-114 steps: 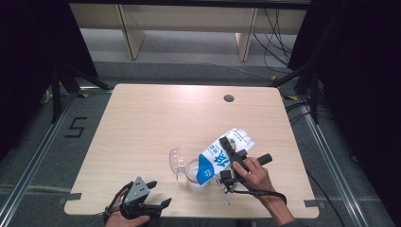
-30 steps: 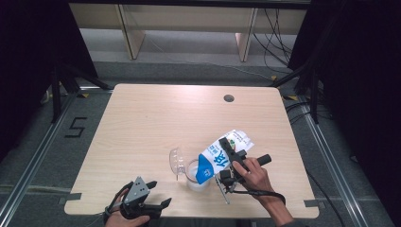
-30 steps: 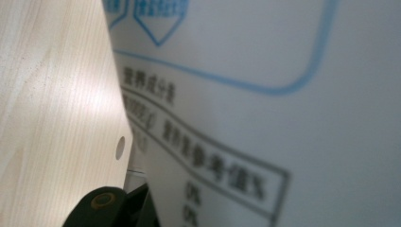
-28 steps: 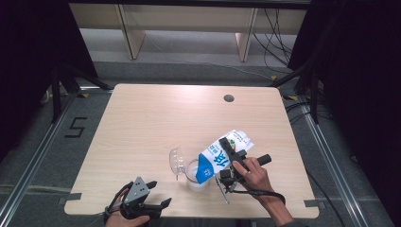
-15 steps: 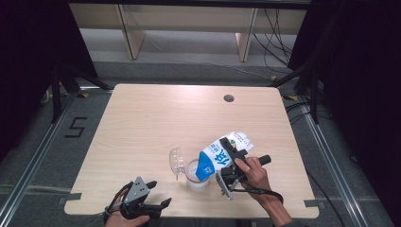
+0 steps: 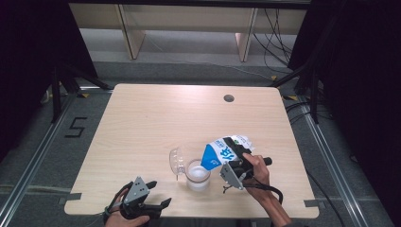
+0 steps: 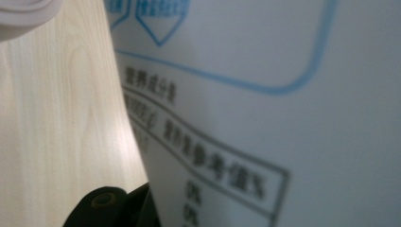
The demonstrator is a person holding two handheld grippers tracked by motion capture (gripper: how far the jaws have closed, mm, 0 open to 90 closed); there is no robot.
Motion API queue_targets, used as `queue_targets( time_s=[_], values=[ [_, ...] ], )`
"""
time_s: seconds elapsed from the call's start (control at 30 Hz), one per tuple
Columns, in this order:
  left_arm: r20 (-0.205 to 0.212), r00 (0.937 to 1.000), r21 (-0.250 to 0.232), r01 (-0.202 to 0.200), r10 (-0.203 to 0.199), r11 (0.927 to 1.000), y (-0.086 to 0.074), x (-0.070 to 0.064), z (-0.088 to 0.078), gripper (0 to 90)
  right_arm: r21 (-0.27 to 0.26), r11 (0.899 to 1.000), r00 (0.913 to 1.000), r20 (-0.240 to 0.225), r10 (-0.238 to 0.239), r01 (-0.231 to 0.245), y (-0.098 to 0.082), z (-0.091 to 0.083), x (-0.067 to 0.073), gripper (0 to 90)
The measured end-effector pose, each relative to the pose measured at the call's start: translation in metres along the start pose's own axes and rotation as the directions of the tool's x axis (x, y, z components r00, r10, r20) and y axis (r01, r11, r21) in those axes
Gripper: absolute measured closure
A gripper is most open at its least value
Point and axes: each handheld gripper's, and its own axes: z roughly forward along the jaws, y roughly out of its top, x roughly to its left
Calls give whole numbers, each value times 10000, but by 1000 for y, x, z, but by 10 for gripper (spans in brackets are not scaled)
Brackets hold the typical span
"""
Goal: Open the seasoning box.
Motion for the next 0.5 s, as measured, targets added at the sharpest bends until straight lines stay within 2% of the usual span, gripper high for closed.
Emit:
queue_targets(
  time_s=[0.07,0.17,0.23,0.3,0.33,0.43,0.5],
  values=[
    [-5,10000,-3,1,-1,10000,0,0,0,213,-73,9969,9962,-389,784,-788,-5,1,-2,777],
    [58,10000,-21,44,-43,10000,0,0,0,212,17,9905,9895,-448,1372,-1372,-11,2,-5,778],
    [15,10000,-2,12,-12,10000,0,0,0,213,269,9806,9781,-709,1955,-1941,-15,0,-5,779],
    [4,10000,11,-5,5,10000,0,0,0,212,396,9819,9797,-707,1874,-1850,-17,1,-5,780],
    [6,10000,12,-7,7,10000,0,0,0,212,398,9748,9714,-841,2222,-2196,-19,1,-5,780],
    [91,9999,-26,63,-62,10000,0,0,1,213,444,9651,9603,-976,2613,-2581,-24,2,-7,780],
    [-2,10000,14,-4,4,10000,0,0,0,212,457,9526,9469,-1044,3041,-3009,-29,3,-9,781]
  ],
)
